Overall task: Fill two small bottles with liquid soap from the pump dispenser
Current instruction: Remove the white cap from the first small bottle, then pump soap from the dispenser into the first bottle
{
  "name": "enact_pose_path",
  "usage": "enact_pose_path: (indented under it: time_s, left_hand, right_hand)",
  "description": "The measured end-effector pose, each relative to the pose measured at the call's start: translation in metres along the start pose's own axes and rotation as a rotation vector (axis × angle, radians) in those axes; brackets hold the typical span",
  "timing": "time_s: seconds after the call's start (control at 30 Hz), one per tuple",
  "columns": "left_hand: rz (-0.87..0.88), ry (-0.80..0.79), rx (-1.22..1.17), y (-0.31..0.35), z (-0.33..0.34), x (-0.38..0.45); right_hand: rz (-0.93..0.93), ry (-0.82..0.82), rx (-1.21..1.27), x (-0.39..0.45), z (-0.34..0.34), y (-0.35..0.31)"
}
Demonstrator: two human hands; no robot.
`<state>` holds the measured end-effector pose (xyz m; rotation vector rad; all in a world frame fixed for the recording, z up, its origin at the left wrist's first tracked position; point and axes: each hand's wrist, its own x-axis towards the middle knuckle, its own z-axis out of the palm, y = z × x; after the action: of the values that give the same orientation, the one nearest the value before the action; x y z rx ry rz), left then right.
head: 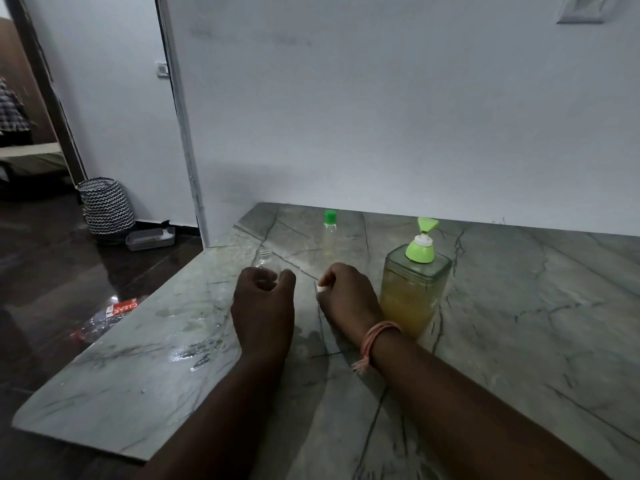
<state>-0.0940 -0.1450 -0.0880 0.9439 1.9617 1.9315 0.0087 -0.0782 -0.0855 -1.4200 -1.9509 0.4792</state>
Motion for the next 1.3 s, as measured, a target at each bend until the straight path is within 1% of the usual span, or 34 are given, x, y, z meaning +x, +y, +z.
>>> enact_pose_path:
  time_s: [0.07, 0.13, 0.2, 0.23, 0.37, 0.5, 0.57, 0.6, 0.63, 0.7, 0.8, 0.87, 0.93, 0.97, 1.07, 1.17, 1.23, 1.3]
  left_hand:
    - [0.039, -0.037, 0.037, 0.000, 0.001, -0.003]
    - [0.081, -0.072, 0.073, 0.000, 0.002, -0.007]
    - [0.103, -0.087, 0.085, 0.000, 0.003, -0.008]
    - [0.108, -0.093, 0.088, 0.001, 0.003, -0.008]
    - [0.100, -0.108, 0.095, 0.004, 0.003, -0.008]
    - [0.150, -0.161, 0.102, 0.006, 0.002, -0.013]
    - [0.205, -0.210, 0.085, 0.006, 0.003, -0.018]
    - [0.238, -0.242, 0.084, 0.006, 0.005, -0.020]
    - [0.267, -0.277, 0.083, 0.006, 0.006, -0.023]
    - [0.305, -0.340, 0.068, 0.007, 0.009, -0.027]
    - [0.343, -0.394, 0.064, 0.009, 0.012, -0.031]
    - [0.338, -0.415, 0.058, 0.009, 0.014, -0.032]
    - [0.334, -0.463, 0.046, 0.010, 0.019, -0.033]
    - [0.340, -0.500, 0.036, 0.013, 0.023, -0.034]
    - [0.371, -0.612, -0.034, 0.029, 0.037, -0.036]
    - [0.383, -0.686, -0.185, 0.048, 0.052, -0.029]
    - [0.374, -0.704, -0.263, 0.052, 0.060, -0.025]
    - [0.404, -0.709, -0.300, 0.047, 0.067, -0.024]
  right_hand:
    - [0.011, 0.053, -0.045, 0.000, 0.006, 0.004]
    - [0.009, 0.052, -0.023, -0.002, 0.006, 0.005]
    - [-0.023, 0.049, 0.020, -0.006, -0.002, 0.001]
    - [-0.062, 0.075, 0.034, -0.007, -0.010, -0.005]
    - [-0.277, 0.253, 0.045, -0.005, -0.059, -0.042]
    - [-0.355, 0.411, 0.146, -0.008, -0.128, -0.063]
    - [-0.325, 0.482, 0.171, -0.001, -0.153, -0.053]
    - [-0.281, 0.488, 0.176, 0.005, -0.159, -0.043]
    - [-0.230, 0.465, 0.189, 0.010, -0.163, -0.032]
    - [-0.144, 0.359, 0.260, 0.019, -0.163, -0.011]
    - [-0.097, 0.205, 0.431, 0.016, -0.156, 0.010]
    - [-0.069, 0.171, 0.519, 0.011, -0.152, 0.015]
    - [-0.038, 0.187, 0.590, 0.008, -0.148, 0.014]
    - [-0.028, 0.216, 0.576, 0.009, -0.147, 0.012]
    - [-0.019, 0.349, 0.340, 0.012, -0.138, 0.006]
    - [0.005, 0.497, 0.207, 0.017, -0.131, 0.006]
    - [0.034, 0.503, 0.186, 0.021, -0.133, 0.009]
    - [0.029, 0.409, 0.215, 0.025, -0.140, 0.012]
